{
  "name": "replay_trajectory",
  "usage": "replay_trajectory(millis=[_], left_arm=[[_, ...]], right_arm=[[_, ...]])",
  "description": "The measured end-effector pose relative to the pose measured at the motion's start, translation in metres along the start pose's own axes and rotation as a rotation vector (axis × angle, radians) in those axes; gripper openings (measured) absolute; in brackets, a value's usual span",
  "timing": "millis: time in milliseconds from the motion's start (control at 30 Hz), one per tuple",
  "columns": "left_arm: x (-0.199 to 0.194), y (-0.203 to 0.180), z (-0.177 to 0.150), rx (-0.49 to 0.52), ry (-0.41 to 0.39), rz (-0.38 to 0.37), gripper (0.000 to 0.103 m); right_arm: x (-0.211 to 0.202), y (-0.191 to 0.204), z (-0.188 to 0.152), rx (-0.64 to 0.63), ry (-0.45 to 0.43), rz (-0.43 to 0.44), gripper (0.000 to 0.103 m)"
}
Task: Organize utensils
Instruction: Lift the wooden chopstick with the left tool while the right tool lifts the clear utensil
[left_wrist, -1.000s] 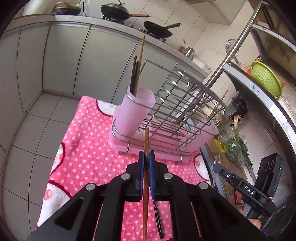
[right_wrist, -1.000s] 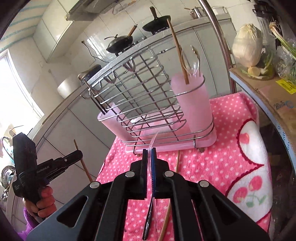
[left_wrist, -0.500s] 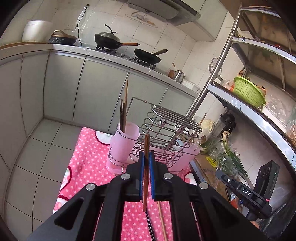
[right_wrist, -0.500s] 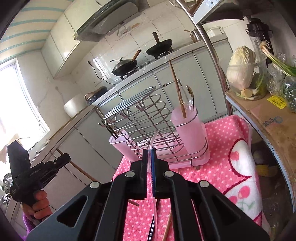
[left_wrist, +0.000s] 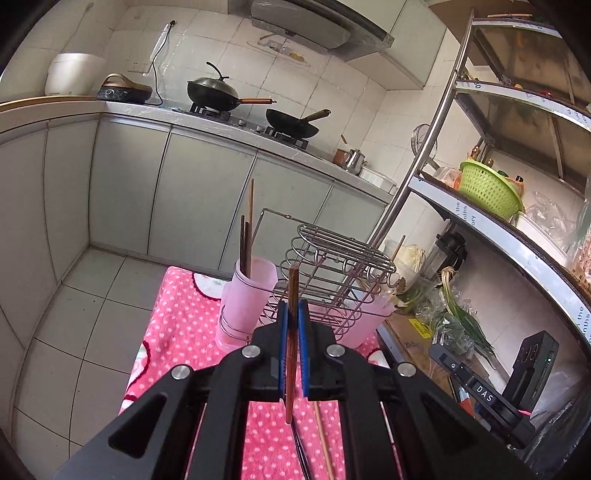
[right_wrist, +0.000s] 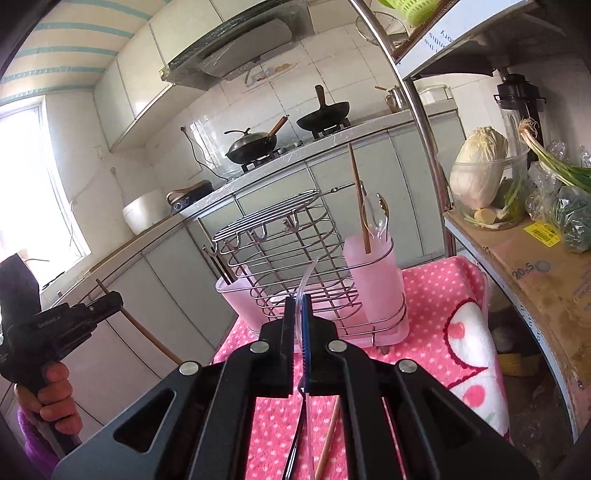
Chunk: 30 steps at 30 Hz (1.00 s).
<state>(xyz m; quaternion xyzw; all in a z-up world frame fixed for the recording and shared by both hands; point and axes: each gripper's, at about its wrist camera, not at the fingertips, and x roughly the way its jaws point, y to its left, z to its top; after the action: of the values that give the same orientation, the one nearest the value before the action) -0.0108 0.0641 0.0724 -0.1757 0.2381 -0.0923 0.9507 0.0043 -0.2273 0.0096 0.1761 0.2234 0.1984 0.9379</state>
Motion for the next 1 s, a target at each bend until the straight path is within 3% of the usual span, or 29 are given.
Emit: replay_trajectory(millis=[700, 1000], left_arm=[[-0.017, -0.003, 0.005, -0.007, -0.035, 0.047, 0.005], [-0.038, -0.006, 0.029, 0.016, -0.109, 0.087, 0.005]], right_arm=[[0.012, 0.022, -0.002, -0.047, 0.025, 0.065, 0.004], [0.003, 0.021, 0.033, -0.032, -0.044, 0.085, 0.004]])
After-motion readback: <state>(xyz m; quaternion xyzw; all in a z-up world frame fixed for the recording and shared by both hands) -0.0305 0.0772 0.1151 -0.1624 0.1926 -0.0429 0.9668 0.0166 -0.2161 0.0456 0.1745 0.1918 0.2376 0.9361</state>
